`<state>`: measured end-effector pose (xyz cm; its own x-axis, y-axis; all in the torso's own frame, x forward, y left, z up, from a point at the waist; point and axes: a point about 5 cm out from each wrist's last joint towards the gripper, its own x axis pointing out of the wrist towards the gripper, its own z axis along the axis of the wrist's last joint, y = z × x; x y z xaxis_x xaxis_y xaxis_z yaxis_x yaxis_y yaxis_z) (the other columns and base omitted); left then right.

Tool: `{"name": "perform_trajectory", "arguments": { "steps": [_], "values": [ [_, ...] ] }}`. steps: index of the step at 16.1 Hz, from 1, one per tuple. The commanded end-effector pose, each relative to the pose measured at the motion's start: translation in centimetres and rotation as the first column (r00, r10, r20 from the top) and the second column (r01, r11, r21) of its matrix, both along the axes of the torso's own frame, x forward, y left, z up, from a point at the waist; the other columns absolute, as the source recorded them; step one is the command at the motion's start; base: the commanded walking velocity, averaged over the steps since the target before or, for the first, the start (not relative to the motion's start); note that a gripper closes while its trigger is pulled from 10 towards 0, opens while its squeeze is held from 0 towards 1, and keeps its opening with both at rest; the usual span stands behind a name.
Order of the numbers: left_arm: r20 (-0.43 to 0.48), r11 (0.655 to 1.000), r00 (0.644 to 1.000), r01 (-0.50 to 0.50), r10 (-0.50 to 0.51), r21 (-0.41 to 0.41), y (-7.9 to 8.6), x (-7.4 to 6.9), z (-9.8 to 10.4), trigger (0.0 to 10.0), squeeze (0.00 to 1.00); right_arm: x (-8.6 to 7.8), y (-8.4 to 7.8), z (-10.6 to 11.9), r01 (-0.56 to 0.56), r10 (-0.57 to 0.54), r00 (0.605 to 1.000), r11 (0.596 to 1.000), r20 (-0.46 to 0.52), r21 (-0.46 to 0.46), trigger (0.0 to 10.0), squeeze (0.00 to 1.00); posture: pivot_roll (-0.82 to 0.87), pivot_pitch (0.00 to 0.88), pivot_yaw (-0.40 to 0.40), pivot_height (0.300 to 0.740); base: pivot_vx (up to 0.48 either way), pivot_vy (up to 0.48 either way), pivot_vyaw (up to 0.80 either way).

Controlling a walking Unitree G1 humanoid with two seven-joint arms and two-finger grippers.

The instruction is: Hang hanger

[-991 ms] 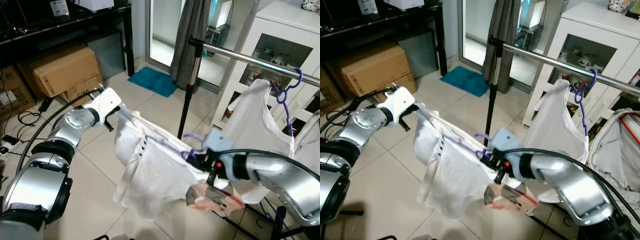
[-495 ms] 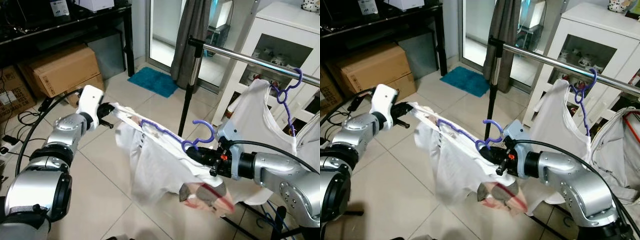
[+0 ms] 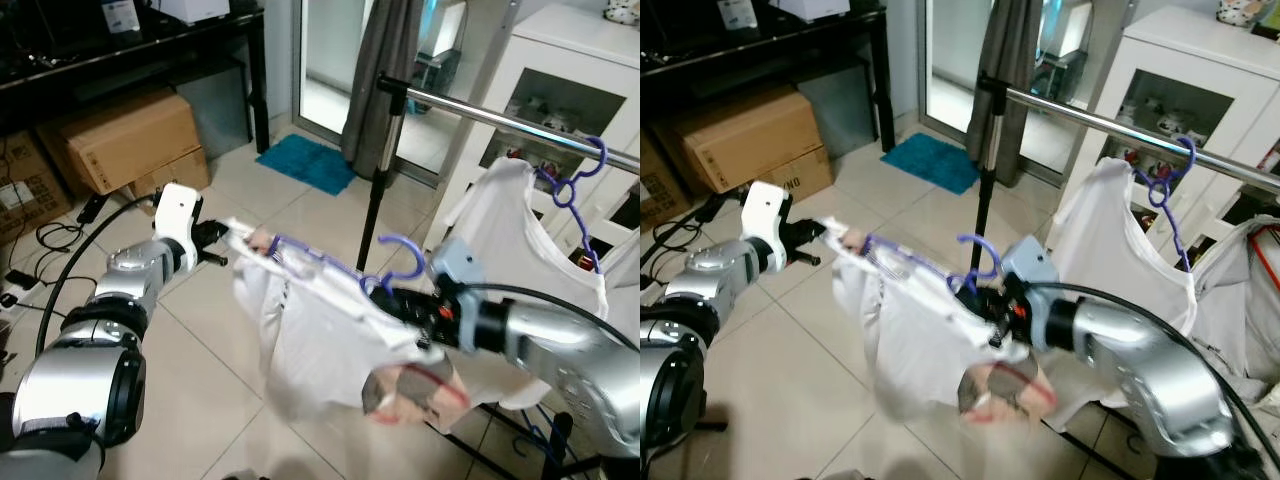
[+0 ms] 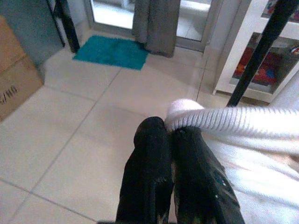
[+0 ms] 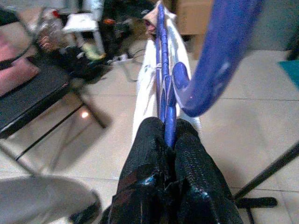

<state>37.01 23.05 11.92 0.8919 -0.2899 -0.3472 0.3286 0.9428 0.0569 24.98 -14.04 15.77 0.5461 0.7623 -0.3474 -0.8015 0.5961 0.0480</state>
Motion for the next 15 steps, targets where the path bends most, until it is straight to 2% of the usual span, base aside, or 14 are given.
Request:
{"name": "perform_trajectory", "arguments": {
  "steps": [1,3,4,5,6,8,9,10,11,14,15],
  "values": [
    [0.052,1.000,0.999,0.003,-0.005,0.022,0.0,0.7,1.6,0.0,0.00,0.9,-0.4,1.0,0.058,-0.058,0.996,0.998,0.070,-0.004,0.0,0.00,-0.18,0.000,0.005,0.740,0.000,0.000,0.00],
    [0.046,0.992,0.995,0.088,-0.092,0.094,-1.3,0.7,1.2,0.0,0.00,1.8,-0.1,1.6,0.119,-0.122,0.984,0.993,0.128,0.025,0.0,0.00,-0.18,0.000,0.004,0.740,0.000,0.000,0.00],
    [0.047,0.989,0.993,0.104,-0.109,0.101,-1.6,0.7,1.1,0.0,0.00,1.9,-0.1,1.6,0.120,-0.122,0.984,0.993,0.130,0.020,0.0,0.00,-0.18,0.000,0.004,0.740,0.000,0.000,0.00],
    [0.078,0.981,0.984,0.148,-0.158,0.123,-2.3,1.0,1.8,0.0,0.00,1.4,0.3,0.5,0.049,-0.033,0.991,0.992,0.131,-0.120,0.0,0.00,-0.18,0.000,0.003,0.740,0.000,0.000,0.00],
    [0.137,0.979,0.977,0.147,-0.166,0.139,-2.6,1.5,3.2,0.0,0.00,0.8,0.5,-1.1,-0.028,0.046,0.997,0.970,0.070,-0.242,0.0,0.00,-0.18,0.000,0.002,0.740,0.000,0.000,0.00],
    [0.243,0.978,0.952,0.157,-0.186,0.136,-3.5,2.5,6.1,0.0,0.00,0.7,0.8,-3.8,-0.097,0.100,0.995,0.907,-0.012,-0.409,0.0,0.00,-0.18,0.000,0.001,0.740,0.000,0.000,0.00],
    [0.278,0.970,0.933,0.195,-0.228,0.142,-4.7,2.7,6.9,0.0,0.00,1.2,1.3,-4.3,-0.092,0.091,0.996,0.899,-0.022,-0.428,0.0,0.00,-0.18,0.000,0.001,0.740,0.000,0.000,0.00],
    [0.287,0.967,0.927,0.209,-0.243,0.142,-5.1,2.8,7.1,0.0,0.00,1.3,1.4,-4.4,-0.091,0.089,0.996,0.899,-0.026,-0.429,0.0,0.00,-0.18,0.000,0.000,0.740,0.000,0.000,0.00],
    [0.306,0.959,0.909,0.253,-0.281,0.129,-6.3,2.8,7.3,0.0,0.00,1.7,1.9,-4.6,-0.091,0.087,0.996,0.893,-0.028,-0.441,0.0,0.00,-0.17,0.000,-0.001,0.740,0.000,0.000,0.00],
    [0.275,0.868,0.825,0.485,-0.493,0.101,-12.6,1.1,5.1,0.0,0.00,4.2,3.7,-5.2,0.055,-0.048,0.998,0.900,0.027,-0.432,0.0,0.00,-0.17,0.000,-0.001,0.740,0.000,0.000,0.00],
    [0.264,0.852,0.812,0.513,-0.521,0.105,-13.4,0.7,4.6,0.0,0.00,4.5,4.0,-5.3,0.085,-0.084,0.996,0.908,0.021,-0.410,0.0,0.00,-0.17,0.000,0.000,0.740,0.000,0.000,0.00]
  ]
}}
